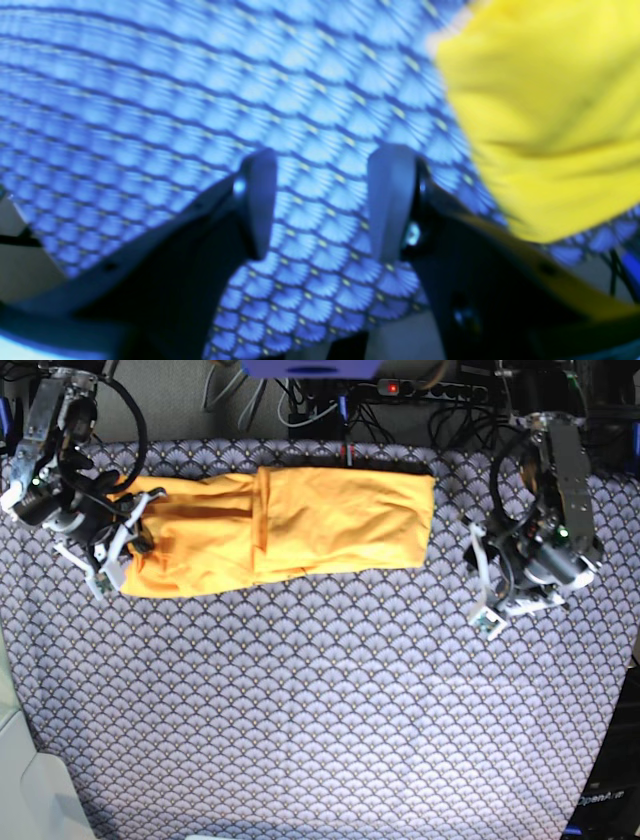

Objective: Fold the T-shirt properly
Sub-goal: 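Release the left gripper and raise it away from the strip, then carry the strip end held by the right gripper over onto the shirt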

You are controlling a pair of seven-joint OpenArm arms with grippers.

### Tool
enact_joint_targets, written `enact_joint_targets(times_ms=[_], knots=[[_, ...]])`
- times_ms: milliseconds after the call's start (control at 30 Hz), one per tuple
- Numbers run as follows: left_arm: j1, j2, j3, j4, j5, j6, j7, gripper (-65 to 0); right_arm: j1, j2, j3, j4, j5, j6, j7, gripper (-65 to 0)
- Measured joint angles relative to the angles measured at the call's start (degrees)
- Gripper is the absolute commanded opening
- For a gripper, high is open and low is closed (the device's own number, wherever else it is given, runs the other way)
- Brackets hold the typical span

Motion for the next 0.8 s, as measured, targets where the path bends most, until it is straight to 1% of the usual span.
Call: enact_joint_targets(times_ms=[100,233,267,367,400,467,533,667,733,800], knots=[[0.59,0.09,-2.25,-0.66,0.04,-0.02,0.98,-35.9,0.15,0.09,-0.59,1.77,-0.28,0.0,-0.57,-65.0],[0.72,0.0,-4.68,-3.5,0.55,-0.02,0.79,-35.8,0.15,0.02,-5.4,1.75,-0.55,0.0,-1.16,-65.0],[0.74,0.0,-4.76,-4.52,1.38,-0.02,0.61,-35.8,0.15,-0.09,-5.99,1.75,-0.15,0.0,-1.01,-65.0],[0.9,0.52,-4.7,-8.33,6.6,-0.02,0.83,-35.8,0.63,-0.17,-9.01,1.75,-0.7,-0.02,-1.55,-65.0],[0.9,1.09,-4.7,-9.42,7.98,0.0,0.85,-35.8,1.29,-0.26,-10.36,1.73,-0.7,0.0,-1.95,-65.0],[0.87,3.32,-4.68,-11.32,9.88,0.0,0.79,-35.8,2.64,-0.59,-12.15,1.75,-0.13,0.0,-1.81,-65.0],[0.87,5.14,-4.37,-12.61,10.51,-0.02,0.46,-35.8,3.02,-0.61,-13.4,1.77,-0.22,-0.02,-1.9,-65.0],[0.52,6.49,-4.59,-13.07,15.39,0.0,0.48,-35.7,3.04,-0.55,-15.78,1.77,-0.48,0.0,-2.12,-65.0],[0.57,7.67,-4.61,-13.07,15.93,0.0,0.57,-35.7,3.04,-0.55,-17.31,2.03,-0.7,0.0,-2.16,-65.0],[0.59,8.09,-3.37,-13.09,16.44,0.0,0.37,-35.7,2.8,-0.85,-18.84,3.43,-0.63,-0.02,-2.56,-65.0]])
